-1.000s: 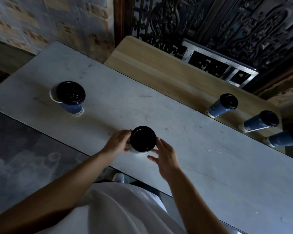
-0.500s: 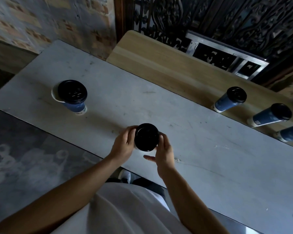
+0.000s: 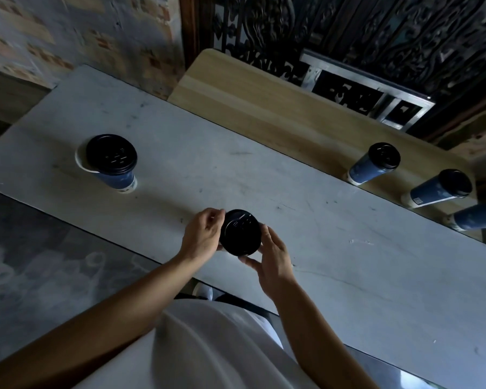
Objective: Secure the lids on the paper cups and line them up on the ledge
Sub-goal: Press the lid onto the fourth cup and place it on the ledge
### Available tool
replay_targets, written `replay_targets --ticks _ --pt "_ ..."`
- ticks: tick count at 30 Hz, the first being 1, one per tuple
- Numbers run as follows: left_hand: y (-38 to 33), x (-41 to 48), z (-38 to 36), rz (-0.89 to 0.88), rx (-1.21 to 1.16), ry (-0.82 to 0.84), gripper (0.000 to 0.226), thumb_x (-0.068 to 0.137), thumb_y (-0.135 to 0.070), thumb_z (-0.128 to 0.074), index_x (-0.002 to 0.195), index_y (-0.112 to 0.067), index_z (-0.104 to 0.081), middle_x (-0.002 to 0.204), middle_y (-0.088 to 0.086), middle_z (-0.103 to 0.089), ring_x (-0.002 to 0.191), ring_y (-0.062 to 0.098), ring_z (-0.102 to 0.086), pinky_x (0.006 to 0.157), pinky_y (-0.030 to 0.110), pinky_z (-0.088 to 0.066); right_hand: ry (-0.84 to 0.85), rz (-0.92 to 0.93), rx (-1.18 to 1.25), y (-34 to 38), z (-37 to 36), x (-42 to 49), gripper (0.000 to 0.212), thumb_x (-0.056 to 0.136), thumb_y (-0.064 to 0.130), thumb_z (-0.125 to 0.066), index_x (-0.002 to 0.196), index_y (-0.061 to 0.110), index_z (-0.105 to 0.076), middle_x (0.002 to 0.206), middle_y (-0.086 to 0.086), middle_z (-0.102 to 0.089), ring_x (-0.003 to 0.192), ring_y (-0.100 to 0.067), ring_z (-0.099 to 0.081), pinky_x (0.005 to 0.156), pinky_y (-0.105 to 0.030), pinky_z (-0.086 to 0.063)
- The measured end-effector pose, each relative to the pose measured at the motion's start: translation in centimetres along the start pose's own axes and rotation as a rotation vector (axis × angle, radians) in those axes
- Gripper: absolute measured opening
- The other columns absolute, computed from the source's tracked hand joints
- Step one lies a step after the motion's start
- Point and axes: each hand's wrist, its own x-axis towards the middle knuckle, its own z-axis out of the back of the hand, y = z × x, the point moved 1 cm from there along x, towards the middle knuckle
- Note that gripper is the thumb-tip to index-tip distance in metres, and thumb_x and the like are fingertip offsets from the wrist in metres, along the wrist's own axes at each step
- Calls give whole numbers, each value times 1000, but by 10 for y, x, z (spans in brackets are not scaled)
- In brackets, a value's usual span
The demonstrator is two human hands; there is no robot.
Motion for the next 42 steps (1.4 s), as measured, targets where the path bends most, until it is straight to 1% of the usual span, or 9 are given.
replay_targets --ticks 2,4,9,16,23,30,35,39,42 --pt "-1 6 8 -16 42 31 40 97 -49 -48 104 -13 -63 97 5 -69 92 26 -70 77 51 -62 24 -24 -49 5 0 5 31 103 35 -44 113 18 -68 123 -12 -63 117 -29 -59 77 -46 -61" --pt "1 8 12 -51 21 86 31 101 -40 -48 112 -15 -62 105 4 -68 103 26 -68 80 50 -61 25 -8 -82 6 -3 8 30 102 35 -46 112 16 -66 123 -14 -62 114 -30 -61 73 -49 -61" --pt "3 6 7 -38 -45 173 31 107 -28 -37 130 -24 -57 129 -1 -56 117 20 -55 65 32 -63 -34 -38 50 2 -6 8 31 100 35 -53 112 8 -63 122 -16 -59 114 -32 -60 76 -56 -59" --pt "9 -19 -20 213 -292 -139 24 106 -25 -35 118 -20 -56 132 12 -55 113 31 -61 58 41 -63 91 71 152 -11 -4 -5 31 103 26 -48 127 15 -64 125 -7 -68 125 -23 -58 106 -45 -45" --pt "8 -8 -2 252 -114 -11 28 99 -51 -45 113 -27 -51 123 9 -61 100 26 -69 52 37 -61 75 14 35 3 3 12 32 104 35 -41 120 25 -67 123 -1 -67 127 -22 -53 86 -45 -56" --pt "13 -9 -9 149 -67 -6 28 105 -40 -36 124 -30 -54 138 7 -51 122 32 -54 65 48 -64 -7 10 94 -2 -5 6 27 102 37 -46 116 26 -67 123 -4 -65 123 -24 -55 86 -56 -56" --pt "10 -20 -20 261 -258 -73 28 106 -31 -34 117 -23 -58 125 9 -58 111 26 -60 62 42 -64 28 -1 238 -14 -6 -4 31 105 29 -43 128 23 -62 128 0 -66 128 -17 -53 105 -47 -45" --pt "6 -19 -16 286 -170 -107 24 100 -42 -49 108 -22 -58 113 6 -62 102 23 -63 60 41 -64 -18 -16 298 -16 -5 -5 32 105 32 -41 112 24 -71 113 4 -73 122 -16 -59 98 -36 -49" --pt "9 -3 -3 247 -36 -5 34 96 -49 -54 102 -15 -60 104 7 -68 94 21 -69 63 43 -64 -33 -44 249 -7 2 2 32 104 32 -45 102 19 -74 106 -2 -75 117 -22 -62 93 -42 -53"
